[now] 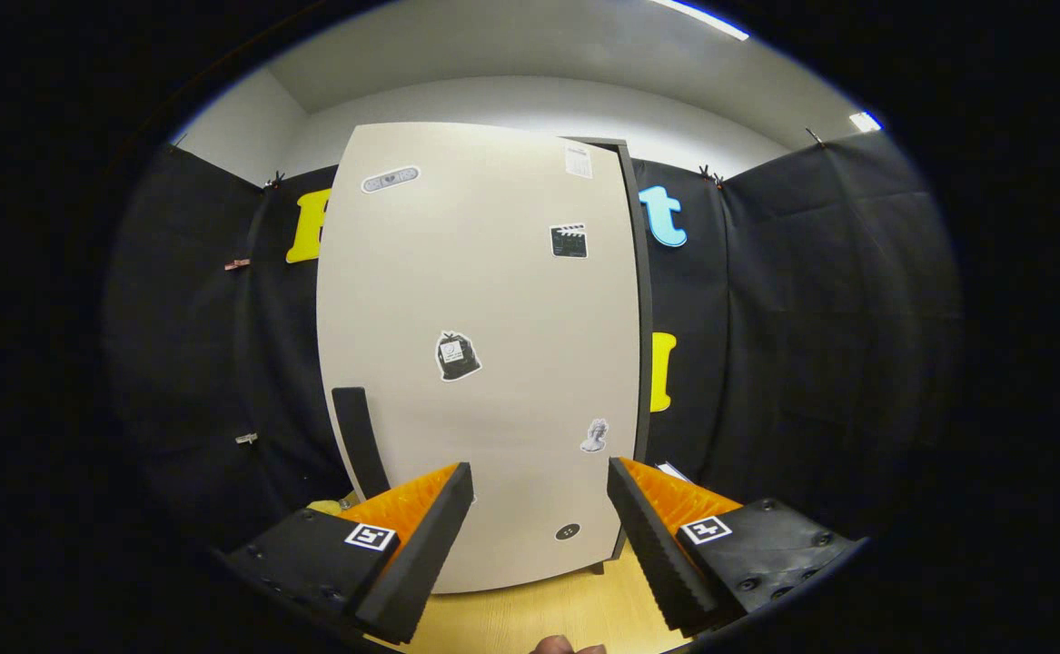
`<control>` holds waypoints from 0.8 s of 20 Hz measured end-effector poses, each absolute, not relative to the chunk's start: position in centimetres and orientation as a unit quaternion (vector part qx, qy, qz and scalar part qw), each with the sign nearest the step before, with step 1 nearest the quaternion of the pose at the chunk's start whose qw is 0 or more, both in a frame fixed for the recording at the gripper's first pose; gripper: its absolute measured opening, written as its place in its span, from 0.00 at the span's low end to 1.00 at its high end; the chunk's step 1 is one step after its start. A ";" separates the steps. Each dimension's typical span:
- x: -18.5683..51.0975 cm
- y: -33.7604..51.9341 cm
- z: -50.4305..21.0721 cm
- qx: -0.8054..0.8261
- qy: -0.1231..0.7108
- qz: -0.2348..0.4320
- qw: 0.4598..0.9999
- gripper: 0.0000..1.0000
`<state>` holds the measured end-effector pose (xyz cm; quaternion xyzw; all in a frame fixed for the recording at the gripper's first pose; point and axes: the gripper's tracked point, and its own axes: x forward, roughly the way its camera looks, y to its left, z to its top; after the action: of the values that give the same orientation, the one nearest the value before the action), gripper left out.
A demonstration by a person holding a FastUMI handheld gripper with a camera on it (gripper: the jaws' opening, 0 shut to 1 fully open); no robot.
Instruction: Open the shoe cabinet door, grab the shoes and put them into the shoe cabinet, then close the shoe cabinet door.
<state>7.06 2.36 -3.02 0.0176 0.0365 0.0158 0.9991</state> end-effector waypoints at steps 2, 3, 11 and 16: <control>7.0 2.2 -3.0 0.008 0.036 0.015 0.999 0.98; 7.2 2.1 -3.0 0.005 0.037 0.016 0.999 0.98; 7.5 2.7 -3.6 -0.011 0.046 0.026 0.999 0.96; 7.6 2.3 -3.2 -0.016 0.040 0.025 0.999 0.97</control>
<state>7.58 2.32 -3.20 -0.0159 0.0398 0.0248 0.9988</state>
